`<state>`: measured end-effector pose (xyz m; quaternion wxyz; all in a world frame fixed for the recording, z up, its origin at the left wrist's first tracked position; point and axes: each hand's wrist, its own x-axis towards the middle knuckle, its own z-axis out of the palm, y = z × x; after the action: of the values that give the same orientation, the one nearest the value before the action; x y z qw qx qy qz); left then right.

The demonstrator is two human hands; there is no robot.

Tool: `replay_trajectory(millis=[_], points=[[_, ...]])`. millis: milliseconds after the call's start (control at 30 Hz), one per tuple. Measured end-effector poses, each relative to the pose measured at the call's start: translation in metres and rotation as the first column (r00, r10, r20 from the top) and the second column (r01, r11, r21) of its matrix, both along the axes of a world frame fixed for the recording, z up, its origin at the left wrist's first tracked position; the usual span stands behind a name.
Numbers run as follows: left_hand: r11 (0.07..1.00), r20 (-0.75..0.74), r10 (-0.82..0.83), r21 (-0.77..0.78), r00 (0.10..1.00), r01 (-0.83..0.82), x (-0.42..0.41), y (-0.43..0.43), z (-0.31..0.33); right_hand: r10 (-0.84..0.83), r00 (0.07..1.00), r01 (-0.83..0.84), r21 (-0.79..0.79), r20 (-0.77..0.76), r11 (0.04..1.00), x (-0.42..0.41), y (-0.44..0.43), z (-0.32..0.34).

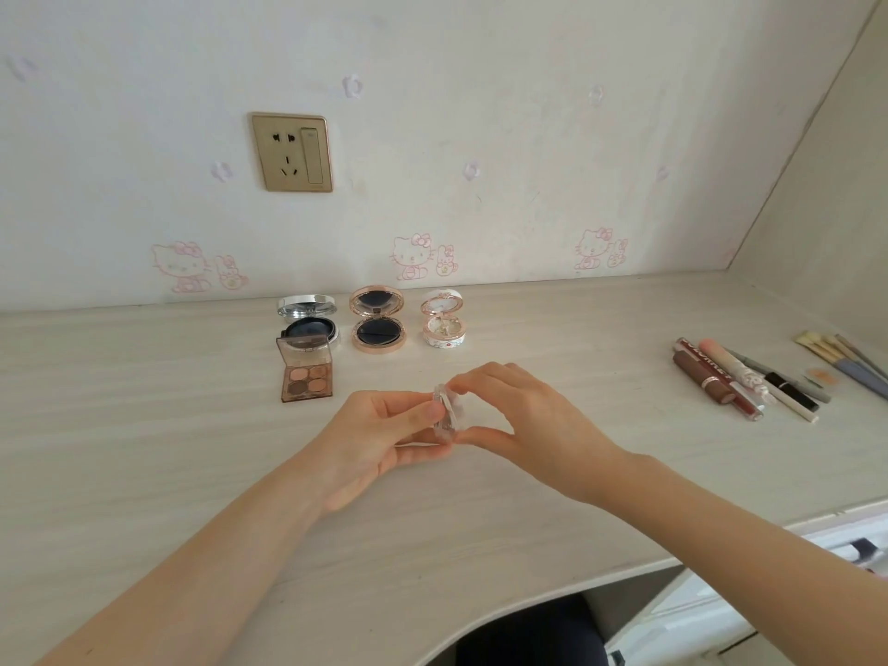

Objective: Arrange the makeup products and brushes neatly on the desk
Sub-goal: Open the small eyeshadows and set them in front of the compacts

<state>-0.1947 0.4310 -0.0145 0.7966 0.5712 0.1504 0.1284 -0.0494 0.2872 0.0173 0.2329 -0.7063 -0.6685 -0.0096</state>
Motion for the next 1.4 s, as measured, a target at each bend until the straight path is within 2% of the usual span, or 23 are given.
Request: replay_trajectory(millis=[333,400,467,500,567,600,733,867,933,1067,1167,1400], points=[[1.0,-0.041,-0.01,-0.015,0.999,0.009,-0.004,0.004,0.003,-0.037,0.994,0.043,0.053,-0.102,0.998,0.002,0.011,-0.004],[0.999,-0.081,0.016,0.043,0.997,-0.012,-0.004,0.003,0.005,-0.042,0.994,0.049,0.068,-0.103,0.996,0.003,0.015,-0.006],[0.979,-0.121,0.1,0.188,0.988,-0.076,-0.004,0.001,0.007,-0.059,0.993,0.065,0.064,-0.098,0.996,0.004,0.019,-0.008],[0.94,-0.135,0.19,0.31,0.972,-0.141,-0.004,0.001,0.007,-0.072,0.993,0.078,0.054,-0.096,0.996,0.005,0.021,-0.009],[0.783,-0.118,0.384,0.568,0.916,-0.256,-0.006,0.004,0.004,-0.099,0.991,0.103,0.041,-0.089,0.994,0.007,0.026,-0.012],[0.706,-0.09,0.44,0.65,0.893,-0.283,-0.007,0.005,0.002,-0.111,0.99,0.115,0.041,-0.086,0.993,0.007,0.028,-0.014],[0.482,0.019,0.539,0.813,0.842,-0.326,-0.013,0.007,-0.008,-0.147,0.987,0.149,0.015,-0.066,0.989,0.009,0.04,-0.019],[0.263,0.115,0.509,0.923,0.853,-0.281,-0.015,0.008,-0.014,-0.178,0.982,0.178,-0.02,-0.057,0.984,0.012,0.052,-0.02],[0.186,0.156,0.474,0.944,0.867,-0.271,-0.015,0.008,-0.017,-0.179,0.982,0.178,-0.022,-0.058,0.984,0.011,0.058,-0.02],[0.071,0.171,0.43,0.973,0.887,-0.221,-0.016,0.011,-0.02,-0.166,0.985,0.164,-0.048,-0.047,0.985,0.01,0.066,-0.022],[0.021,0.179,0.408,0.978,0.895,-0.205,-0.016,0.012,-0.022,-0.16,0.987,0.157,-0.069,-0.035,0.985,0.009,0.071,-0.024],[0.018,0.172,0.397,0.981,0.901,-0.195,-0.015,0.013,-0.025,-0.086,0.995,0.083,-0.053,-0.042,0.995,0.004,0.08,-0.025]])
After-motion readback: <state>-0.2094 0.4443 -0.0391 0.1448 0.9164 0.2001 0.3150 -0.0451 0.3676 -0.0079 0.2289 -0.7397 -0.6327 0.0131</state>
